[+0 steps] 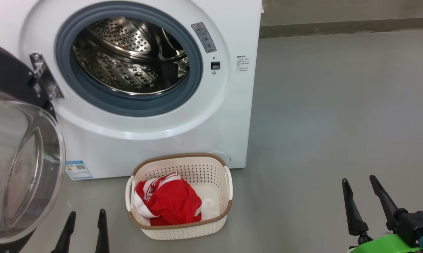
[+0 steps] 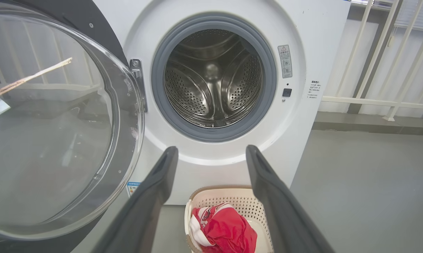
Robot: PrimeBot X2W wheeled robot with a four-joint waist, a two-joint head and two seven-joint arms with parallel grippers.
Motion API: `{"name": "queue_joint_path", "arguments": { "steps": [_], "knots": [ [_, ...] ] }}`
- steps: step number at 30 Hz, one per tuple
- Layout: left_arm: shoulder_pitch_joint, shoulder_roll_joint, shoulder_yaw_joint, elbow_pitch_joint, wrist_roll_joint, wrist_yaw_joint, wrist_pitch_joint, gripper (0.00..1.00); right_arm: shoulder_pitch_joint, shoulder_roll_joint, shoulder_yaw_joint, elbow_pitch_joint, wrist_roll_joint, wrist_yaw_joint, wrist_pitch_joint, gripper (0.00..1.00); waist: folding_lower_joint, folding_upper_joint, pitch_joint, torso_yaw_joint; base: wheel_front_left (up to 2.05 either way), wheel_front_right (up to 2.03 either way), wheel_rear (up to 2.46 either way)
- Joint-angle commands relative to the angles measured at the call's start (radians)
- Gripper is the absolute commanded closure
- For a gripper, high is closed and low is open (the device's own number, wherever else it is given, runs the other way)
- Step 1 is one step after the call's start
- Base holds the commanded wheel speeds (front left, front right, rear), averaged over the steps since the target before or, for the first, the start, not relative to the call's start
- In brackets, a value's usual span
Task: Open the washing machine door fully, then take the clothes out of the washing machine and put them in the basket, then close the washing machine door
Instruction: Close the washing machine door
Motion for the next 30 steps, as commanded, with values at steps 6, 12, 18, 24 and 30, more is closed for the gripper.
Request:
{"name": "queue_joint_path", "arguments": {
  "steps": [6, 12, 18, 24, 30],
  "knots": [
    [-0.017, 0.017, 0.023, -0.041, 0.008, 0.011, -0.002, 0.0, -0.019, -0.012, 0.021, -0.021, 0.009, 0.005, -0.006, 0.0, 0.0, 0.0, 0.0, 0.007, -0.66, 0.66, 0.0],
    [-0.013, 0.019, 0.017, -0.046, 0.005, 0.018, 0.0, 0.0, -0.016, -0.012, 0.023, -0.021, 0.011, 0.005, -0.006, 0.0, 0.0, 0.0, 0.001, 0.014, -0.04, 0.04, 0.0],
    [-0.02, 0.017, 0.016, -0.061, 0.0, 0.027, -0.001, 0.0, -0.014, -0.012, 0.02, -0.021, 0.009, 0.005, -0.006, 0.0, 0.0, 0.0, 0.006, 0.033, 0.0, 0.0, 0.0],
    [-0.024, 0.022, 0.021, -0.085, 0.002, 0.044, 0.008, 0.0, -0.015, -0.012, 0.023, -0.023, 0.008, 0.005, -0.006, 0.0, 0.0, 0.0, 0.014, 0.073, 0.0, 0.0, 0.0],
    [-0.026, 0.024, 0.026, -0.111, 0.001, 0.063, 0.021, 0.0, -0.018, -0.012, 0.029, -0.027, 0.005, 0.005, -0.006, 0.0, 0.0, 0.0, 0.023, 0.129, 0.0, 0.0, 0.0]
  ]
}}
